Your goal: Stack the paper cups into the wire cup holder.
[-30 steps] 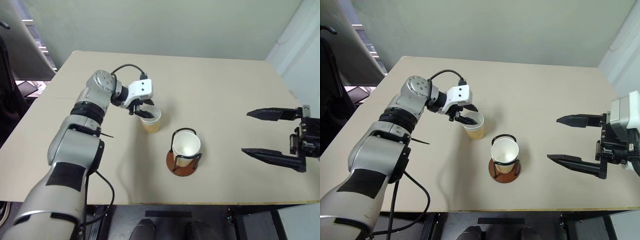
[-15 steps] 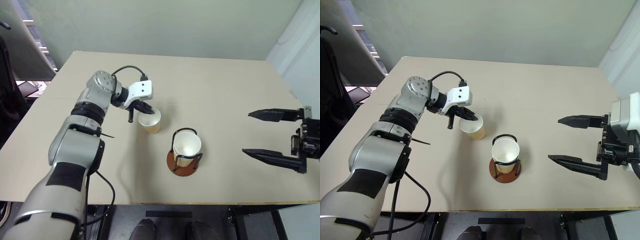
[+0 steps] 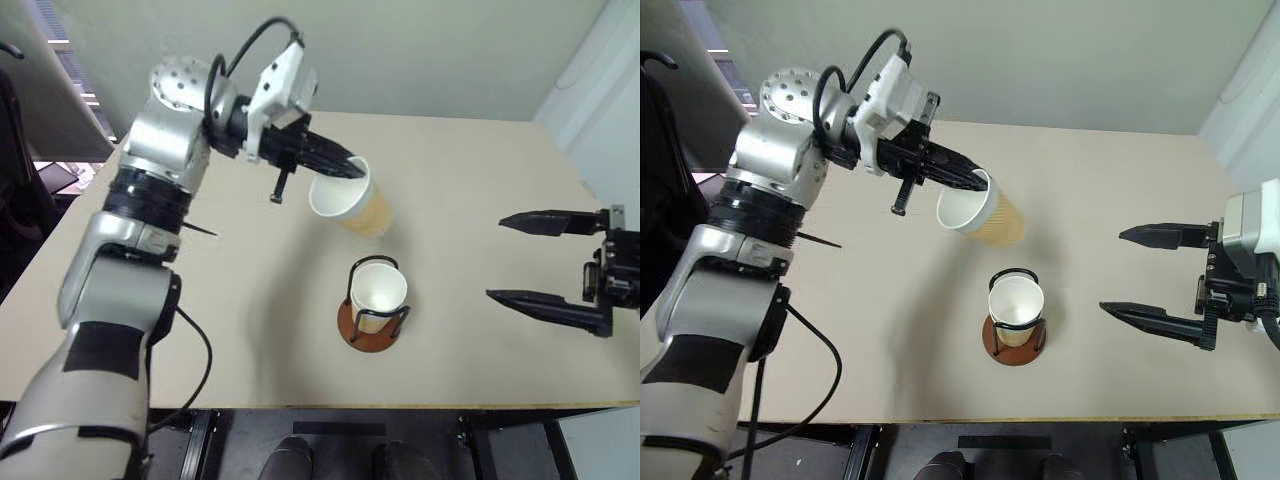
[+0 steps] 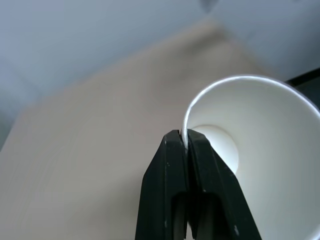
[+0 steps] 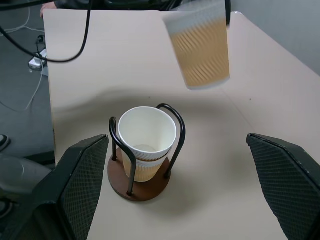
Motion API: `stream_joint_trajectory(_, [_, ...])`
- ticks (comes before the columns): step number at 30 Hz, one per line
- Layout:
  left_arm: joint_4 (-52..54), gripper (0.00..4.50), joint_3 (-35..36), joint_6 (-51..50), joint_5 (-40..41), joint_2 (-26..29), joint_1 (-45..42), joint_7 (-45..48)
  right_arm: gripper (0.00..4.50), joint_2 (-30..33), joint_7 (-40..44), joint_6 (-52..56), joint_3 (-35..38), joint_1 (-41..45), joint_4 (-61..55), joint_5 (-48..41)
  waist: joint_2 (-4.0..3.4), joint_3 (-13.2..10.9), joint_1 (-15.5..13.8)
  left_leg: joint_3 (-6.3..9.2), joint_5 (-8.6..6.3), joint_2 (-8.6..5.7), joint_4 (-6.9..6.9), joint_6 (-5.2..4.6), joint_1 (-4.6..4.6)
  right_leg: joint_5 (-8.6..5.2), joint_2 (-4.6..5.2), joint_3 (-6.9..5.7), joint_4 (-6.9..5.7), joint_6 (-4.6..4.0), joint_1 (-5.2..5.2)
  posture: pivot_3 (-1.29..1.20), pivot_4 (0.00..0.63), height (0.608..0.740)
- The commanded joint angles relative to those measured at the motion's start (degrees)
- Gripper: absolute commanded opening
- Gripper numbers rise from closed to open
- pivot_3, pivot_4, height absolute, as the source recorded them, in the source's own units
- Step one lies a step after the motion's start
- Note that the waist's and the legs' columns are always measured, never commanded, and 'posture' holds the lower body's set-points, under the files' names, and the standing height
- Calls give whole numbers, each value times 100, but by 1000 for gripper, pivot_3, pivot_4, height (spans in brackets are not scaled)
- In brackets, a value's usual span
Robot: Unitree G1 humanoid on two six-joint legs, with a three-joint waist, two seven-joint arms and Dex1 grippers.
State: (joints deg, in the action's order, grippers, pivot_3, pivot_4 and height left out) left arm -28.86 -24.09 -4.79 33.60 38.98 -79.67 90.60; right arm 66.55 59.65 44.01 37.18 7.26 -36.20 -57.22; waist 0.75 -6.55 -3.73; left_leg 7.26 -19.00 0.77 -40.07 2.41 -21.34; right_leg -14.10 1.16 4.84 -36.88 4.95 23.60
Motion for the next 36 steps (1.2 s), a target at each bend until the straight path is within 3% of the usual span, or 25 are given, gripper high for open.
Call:
stream_joint_trajectory(1, [1047,24,-573,-202,915,364,56,190,4500,78,207,14,387,-116,-28,-50,-2,1,-4,0,0,-1,0,-1,2,0,2,0,1,0,-1,0,150,740])
stream_joint_trajectory(9, [920,24,-1447,198,761,293,48,190,4500,-18,220,179,841,-403,-200,-277,-4,1,18,3,-1,-2,-1,-6,35,-1,13,17,-1,-2,-36,0,150,740])
stream_joint_trajectory(15, [529,24,-1523,385,466,-48,-42,190,4500,-72,81,284,1075,-576,-354,-354,-4,1,19,2,-2,-3,0,-8,28,-2,15,18,1,-3,-35,0,150,740])
stream_joint_trajectory(34, [250,24,-2146,850,58,-149,-32,190,4500,-148,-453,336,1151,-755,-658,-570,-5,0,17,3,-5,-5,2,-12,23,-2,15,20,6,-3,-34,0,150,740])
stream_joint_trajectory(36, [229,446,-2072,779,20,-223,-20,190,4500,-137,-465,329,1138,-755,-652,-565,-5,0,17,3,-5,-5,2,-12,22,-2,15,20,6,-3,-34,0,150,740])
